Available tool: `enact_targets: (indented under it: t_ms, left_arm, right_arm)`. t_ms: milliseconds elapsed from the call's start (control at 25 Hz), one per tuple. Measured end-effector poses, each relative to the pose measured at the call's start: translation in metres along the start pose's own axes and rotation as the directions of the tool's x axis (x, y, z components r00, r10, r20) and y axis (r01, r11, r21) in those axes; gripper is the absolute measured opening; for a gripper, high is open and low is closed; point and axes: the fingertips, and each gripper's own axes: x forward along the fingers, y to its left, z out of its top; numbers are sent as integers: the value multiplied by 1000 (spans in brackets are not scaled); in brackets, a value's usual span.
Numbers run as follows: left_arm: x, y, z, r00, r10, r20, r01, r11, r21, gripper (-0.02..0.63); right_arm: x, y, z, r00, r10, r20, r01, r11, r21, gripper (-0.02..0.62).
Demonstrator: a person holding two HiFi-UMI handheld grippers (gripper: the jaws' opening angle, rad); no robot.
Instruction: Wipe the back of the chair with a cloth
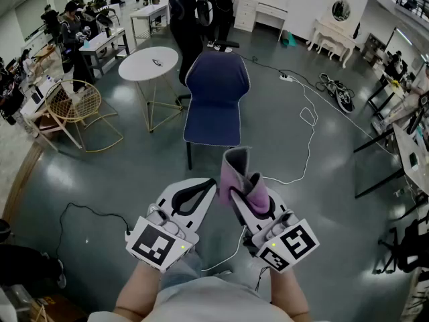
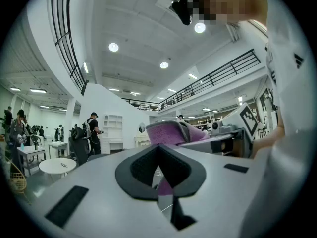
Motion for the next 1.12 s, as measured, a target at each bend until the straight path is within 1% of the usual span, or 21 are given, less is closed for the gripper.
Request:
enact_targets:
  t_ms: [240, 360, 600, 680, 800, 960, 1040, 1120]
  left_arm:
    - [3, 12, 1, 1000, 2, 23, -1, 1000, -27, 12]
    - [5, 26, -1, 1000, -1, 26, 1, 1000, -22, 12]
    - [12, 60, -10, 1000, -25, 18, 26, 999, -37, 12]
    - [13, 74, -10, 999, -37, 14, 38, 998, -43, 12]
    - [14, 97, -7, 998, -55, 28, 56, 998, -34, 14]
    - [10, 123, -8, 996, -78, 33, 79, 997, -26, 12]
    - [10, 131, -10, 996, -85, 40, 86, 996, -22, 12]
    - [13, 135, -10, 995, -90, 50, 92, 995, -36, 14]
  right_arm:
    - [4, -6, 2, 1000, -24, 10, 24, 1000, -12, 86]
    - [15, -10, 2, 999, -37, 7, 37, 999, -13, 86]
    - [52, -16, -4, 998, -67, -2, 67, 998, -5, 86]
    - [68, -13, -2, 998, -56, 12, 56, 998, -2, 87]
    - [92, -8, 4, 998, -46, 42, 47, 999, -15, 87]
    - [116, -5, 1, 995, -92, 38, 95, 994, -62, 86]
    - [121, -5, -1, 994, -100, 38, 102, 993, -53, 86]
    - [125, -5, -1, 995, -96, 28, 97, 994, -47, 84]
